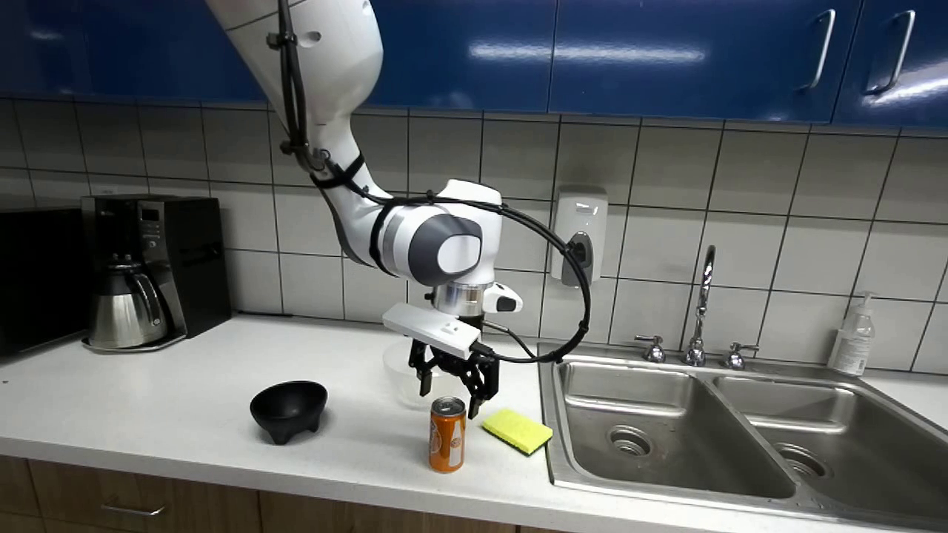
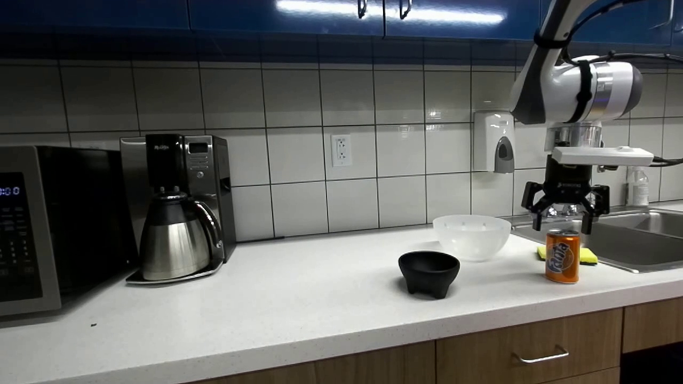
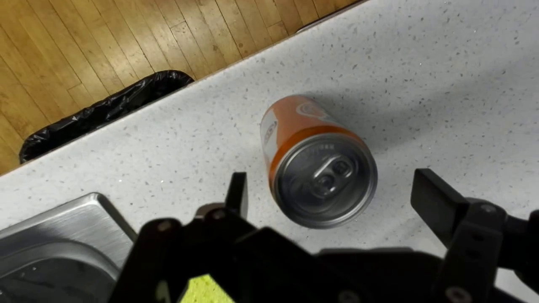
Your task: Put the Fanta can directly on the counter
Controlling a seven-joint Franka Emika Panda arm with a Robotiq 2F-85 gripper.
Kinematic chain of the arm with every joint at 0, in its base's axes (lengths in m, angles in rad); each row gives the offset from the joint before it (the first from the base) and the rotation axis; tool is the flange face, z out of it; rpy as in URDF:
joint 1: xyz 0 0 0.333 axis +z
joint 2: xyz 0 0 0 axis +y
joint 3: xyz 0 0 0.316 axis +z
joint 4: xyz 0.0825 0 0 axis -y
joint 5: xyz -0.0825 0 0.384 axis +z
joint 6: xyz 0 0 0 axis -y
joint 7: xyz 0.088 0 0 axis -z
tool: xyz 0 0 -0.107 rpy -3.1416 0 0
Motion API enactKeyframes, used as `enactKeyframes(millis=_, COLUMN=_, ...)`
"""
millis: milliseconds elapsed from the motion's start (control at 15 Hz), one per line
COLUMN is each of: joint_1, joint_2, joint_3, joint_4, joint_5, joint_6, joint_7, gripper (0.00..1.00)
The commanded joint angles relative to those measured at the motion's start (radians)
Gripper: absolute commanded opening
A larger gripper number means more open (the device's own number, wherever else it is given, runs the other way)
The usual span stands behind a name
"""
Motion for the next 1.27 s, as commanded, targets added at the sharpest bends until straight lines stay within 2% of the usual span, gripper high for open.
enactKeyframes(millis=0, joint_1=0.001, joint_2=-0.125, joint_3=0.000, joint_4=-0.069, joint_5=-0.048, joint_6=-0.051, joint_7=0.018, gripper=1.00)
enactKeyframes(millis=667, joint_1=0.014, joint_2=-0.470, joint_3=-0.004, joint_4=-0.246, joint_5=-0.203, joint_6=-0.260, joint_7=0.085, gripper=1.00)
enactKeyframes(millis=1000, joint_1=0.012, joint_2=-0.639, joint_3=0.009, joint_4=-0.347, joint_5=-0.227, joint_6=-0.369, joint_7=0.151, gripper=1.00)
enactKeyframes(millis=1067, joint_1=0.022, joint_2=-0.541, joint_3=-0.008, joint_4=-0.278, joint_5=-0.203, joint_6=-0.329, joint_7=0.099, gripper=1.00)
enactKeyframes(millis=1200, joint_1=0.021, joint_2=-0.592, joint_3=-0.007, joint_4=-0.316, joint_5=-0.203, joint_6=-0.351, joint_7=0.114, gripper=1.00)
